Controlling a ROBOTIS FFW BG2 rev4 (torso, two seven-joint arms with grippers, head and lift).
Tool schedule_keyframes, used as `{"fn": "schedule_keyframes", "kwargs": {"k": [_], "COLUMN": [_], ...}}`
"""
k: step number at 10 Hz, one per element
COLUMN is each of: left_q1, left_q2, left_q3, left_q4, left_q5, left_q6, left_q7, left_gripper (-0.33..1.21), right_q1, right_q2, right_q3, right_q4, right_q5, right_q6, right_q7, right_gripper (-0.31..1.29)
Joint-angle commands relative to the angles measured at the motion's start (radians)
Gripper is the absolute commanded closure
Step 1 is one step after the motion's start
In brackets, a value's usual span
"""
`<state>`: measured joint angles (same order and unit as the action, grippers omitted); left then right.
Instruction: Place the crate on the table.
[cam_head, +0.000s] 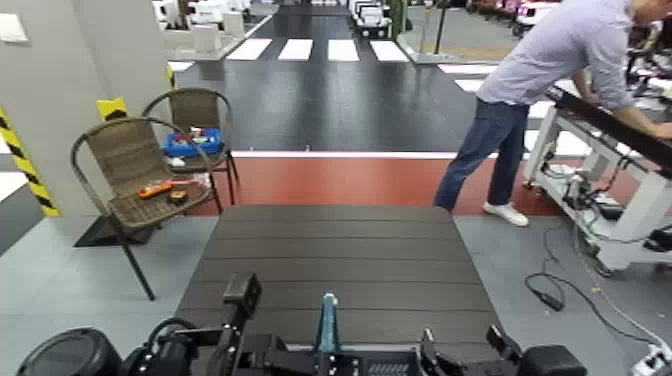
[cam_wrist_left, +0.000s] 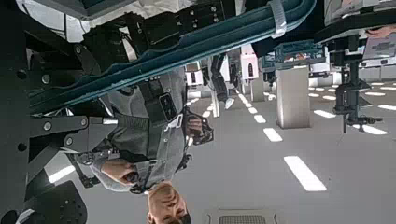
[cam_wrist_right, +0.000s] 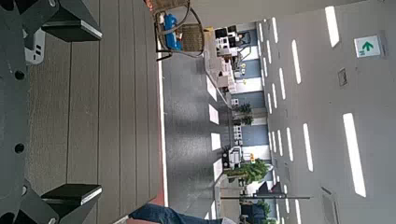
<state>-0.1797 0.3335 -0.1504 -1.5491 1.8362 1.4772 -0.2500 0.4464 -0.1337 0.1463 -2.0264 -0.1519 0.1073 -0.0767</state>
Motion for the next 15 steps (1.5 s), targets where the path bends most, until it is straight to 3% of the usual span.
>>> {"fn": "schedule_keyframes", "kwargs": {"k": [1, 4, 5, 7, 10, 15], "left_q1": [-0.001, -0.035, -0.052, -0.098, -0.188, -0.313], "left_q2": [-0.005, -0.019, -0.024, -0.034, -0.051, -0.07], "left_q3": [0.002, 0.003, 0.006, -0.044, -0.124, -0.239], "left_q4": [0.01, 0.04, 0.041, 0.047, 0.124, 0.262], "left_q5": [0.0, -0.048, -0.127, -0.405, -0.588, -0.684], "left_q6": [0.0, -0.018, -0.035, -0.14, -0.221, -0.322], "left_q7": [0.0, 0.0, -0.028, -0.313, -0.511, -0.658], "left_gripper": [1.2, 1.2, 1.2, 1.2, 1.2, 1.2], "right_q1": [0.0, 0.0, -0.002, -0.002, -0.005, -0.012], "right_q2": [0.002, 0.003, 0.003, 0.003, 0.003, 0.0], "right_q3": [0.001, 0.001, 0.001, 0.002, 0.004, 0.012], "right_q4": [0.0, 0.003, 0.005, 0.005, 0.005, 0.009], "right_q5": [0.0, 0.0, 0.0, -0.002, -0.002, -0.008], "right_q6": [0.0, -0.005, -0.006, -0.005, -0.005, -0.005], "right_q7": [0.0, 0.0, 0.0, 0.0, 0.0, 0.002], "right_gripper": [0.15, 0.15, 0.15, 0.15, 0.15, 0.15]}}
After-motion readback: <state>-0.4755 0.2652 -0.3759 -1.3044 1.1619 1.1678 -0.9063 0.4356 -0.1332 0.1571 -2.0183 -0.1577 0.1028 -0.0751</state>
